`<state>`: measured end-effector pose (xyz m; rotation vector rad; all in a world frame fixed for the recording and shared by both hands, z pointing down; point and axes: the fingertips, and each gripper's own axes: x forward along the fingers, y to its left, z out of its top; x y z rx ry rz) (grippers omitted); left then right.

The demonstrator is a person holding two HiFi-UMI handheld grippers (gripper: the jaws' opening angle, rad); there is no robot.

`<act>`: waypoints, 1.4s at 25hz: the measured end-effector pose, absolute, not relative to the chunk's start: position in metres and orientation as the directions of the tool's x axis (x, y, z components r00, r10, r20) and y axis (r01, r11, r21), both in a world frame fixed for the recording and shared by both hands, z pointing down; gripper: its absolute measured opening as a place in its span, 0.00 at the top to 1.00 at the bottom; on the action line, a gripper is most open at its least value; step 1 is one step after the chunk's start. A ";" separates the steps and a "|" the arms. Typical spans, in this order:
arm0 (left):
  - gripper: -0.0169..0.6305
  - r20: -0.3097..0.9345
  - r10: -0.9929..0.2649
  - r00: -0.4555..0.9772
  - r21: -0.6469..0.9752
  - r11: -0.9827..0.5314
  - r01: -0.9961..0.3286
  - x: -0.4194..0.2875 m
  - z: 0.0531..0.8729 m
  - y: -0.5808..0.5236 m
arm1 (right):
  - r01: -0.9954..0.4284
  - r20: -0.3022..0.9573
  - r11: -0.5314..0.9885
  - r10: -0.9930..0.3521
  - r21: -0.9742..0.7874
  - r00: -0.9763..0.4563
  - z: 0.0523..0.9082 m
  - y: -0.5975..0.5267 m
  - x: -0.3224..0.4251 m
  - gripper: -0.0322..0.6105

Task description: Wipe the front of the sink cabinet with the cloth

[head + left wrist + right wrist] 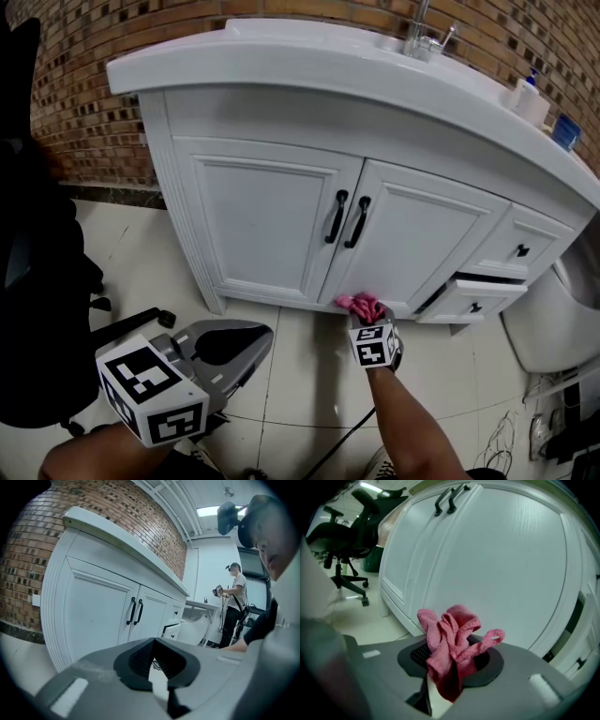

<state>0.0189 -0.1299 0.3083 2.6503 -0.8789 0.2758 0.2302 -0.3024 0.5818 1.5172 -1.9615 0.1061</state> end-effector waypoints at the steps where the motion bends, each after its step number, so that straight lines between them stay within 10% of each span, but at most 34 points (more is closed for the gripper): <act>1: 0.97 0.285 -0.543 0.790 0.249 -0.754 -0.608 0.019 0.308 -0.129 | -0.894 0.563 0.348 -0.814 0.280 -0.140 0.587 -0.298 0.228 0.72; 9: 0.97 0.270 -0.544 0.795 0.243 -0.760 -0.603 0.021 0.305 -0.128 | -0.878 0.592 0.405 -0.783 0.255 -0.189 0.583 -0.261 0.216 0.72; 22: 0.97 0.251 -0.592 0.766 0.267 -0.718 -0.643 0.000 0.300 -0.130 | -0.752 0.094 0.325 -0.938 0.573 -0.334 0.383 -0.267 0.115 0.72; 35: 0.97 0.233 -0.611 0.757 0.287 -0.700 -0.653 -0.009 0.297 -0.132 | -0.716 0.012 0.226 -0.957 0.660 -0.291 0.355 -0.288 0.104 0.73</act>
